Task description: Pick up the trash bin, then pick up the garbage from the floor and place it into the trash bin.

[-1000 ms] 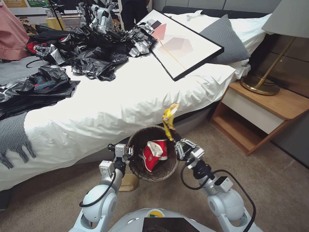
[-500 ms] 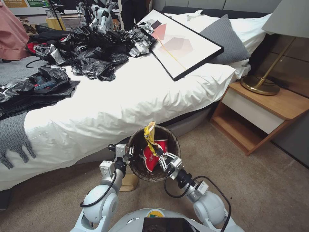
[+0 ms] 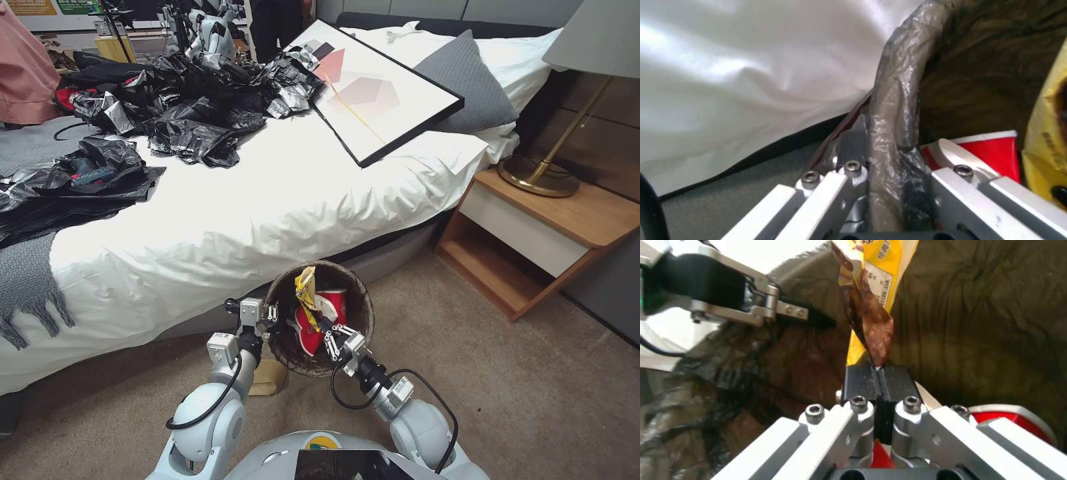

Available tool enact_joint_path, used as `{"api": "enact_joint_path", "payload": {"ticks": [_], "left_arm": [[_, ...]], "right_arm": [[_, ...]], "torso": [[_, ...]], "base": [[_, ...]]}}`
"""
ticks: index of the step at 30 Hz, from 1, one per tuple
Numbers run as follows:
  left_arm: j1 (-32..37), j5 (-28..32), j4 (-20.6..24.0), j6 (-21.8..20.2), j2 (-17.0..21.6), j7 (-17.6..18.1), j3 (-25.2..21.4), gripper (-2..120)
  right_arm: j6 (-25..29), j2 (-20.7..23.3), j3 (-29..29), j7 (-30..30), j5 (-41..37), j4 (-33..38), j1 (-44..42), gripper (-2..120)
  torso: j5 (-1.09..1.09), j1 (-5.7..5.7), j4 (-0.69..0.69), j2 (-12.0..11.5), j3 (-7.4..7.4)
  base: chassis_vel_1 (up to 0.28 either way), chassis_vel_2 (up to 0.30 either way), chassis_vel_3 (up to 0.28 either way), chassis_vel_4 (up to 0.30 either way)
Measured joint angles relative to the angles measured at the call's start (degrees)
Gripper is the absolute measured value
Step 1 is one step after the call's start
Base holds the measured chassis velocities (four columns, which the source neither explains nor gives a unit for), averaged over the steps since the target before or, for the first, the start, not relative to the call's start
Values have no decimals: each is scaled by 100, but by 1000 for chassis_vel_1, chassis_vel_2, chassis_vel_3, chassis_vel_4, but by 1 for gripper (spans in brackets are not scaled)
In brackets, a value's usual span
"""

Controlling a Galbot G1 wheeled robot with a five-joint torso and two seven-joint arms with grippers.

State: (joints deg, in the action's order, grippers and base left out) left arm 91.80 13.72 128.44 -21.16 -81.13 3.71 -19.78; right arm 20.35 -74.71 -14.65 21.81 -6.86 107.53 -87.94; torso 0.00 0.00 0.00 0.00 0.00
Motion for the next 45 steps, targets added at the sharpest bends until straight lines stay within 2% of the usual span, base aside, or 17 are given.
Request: {"api": "enact_joint_path", "payload": {"ticks": [3,5,6,9,10,13,14,16,18,22,23,26,28,30,45], "left_arm": [[0,0,-1,-1,2,0,0,0],[3,0,-1,-2,3,1,2,0],[3,0,-1,-2,3,1,2,0],[13,-7,0,-9,5,0,13,0],[13,-7,0,-9,5,0,13,0],[22,-12,12,-40,8,1,26,0],[22,-12,12,-40,8,1,26,0],[30,-12,27,-65,13,4,31,0],[32,-12,30,-72,16,4,31,0],[31,16,50,-118,30,11,32,0],[31,16,50,-118,30,11,32,0],[28,17,50,-132,28,13,35,0],[28,17,50,-137,27,13,36,0],[24,17,50,-155,28,14,38,0],[4,34,73,-307,53,59,15,0]], "right_arm": [[-9,-5,9,-39,19,-43,25,-2],[-14,-9,9,-47,43,-62,31,8],[-14,-9,9,-47,43,-62,31,8],[-17,-14,5,-48,70,-79,16,23],[-17,-14,5,-48,70,-79,16,23],[-18,-17,-4,-50,85,-80,5,36],[-18,-17,-4,-50,85,-80,5,36],[-18,-18,-15,-50,99,-86,2,46],[-19,-17,-18,-49,105,-86,1,49],[-19,-12,-30,-47,113,-87,7,70],[-19,-12,-30,-47,113,-87,7,70],[-20,-14,-34,-43,116,-93,14,86],[-20,-15,-34,-41,117,-95,14,88],[-20,-15,-36,-36,120,-95,16,98],[47,7,-104,72,195,74,-99,100]], "torso": [[0,0,0,0,0],[0,0,0,0,0],[0,0,0,0,0],[0,0,0,0,0],[0,0,0,0,0],[0,0,0,0,0],[0,0,0,0,0],[0,0,0,0,0],[0,0,0,0,0],[0,0,0,0,0],[0,0,0,0,0],[0,0,0,0,0],[0,0,0,0,0],[0,0,0,0,0],[0,0,0,0,0]], "base": [[0,0,0,0],[0,0,0,0],[0,0,0,0],[0,0,0,0],[0,0,0,0],[0,0,0,0],[0,0,0,0],[0,0,0,0],[0,0,0,0],[0,0,0,0],[0,0,0,0],[0,0,0,0],[0,0,0,0],[0,0,0,0],[0,0,0,0]]}}
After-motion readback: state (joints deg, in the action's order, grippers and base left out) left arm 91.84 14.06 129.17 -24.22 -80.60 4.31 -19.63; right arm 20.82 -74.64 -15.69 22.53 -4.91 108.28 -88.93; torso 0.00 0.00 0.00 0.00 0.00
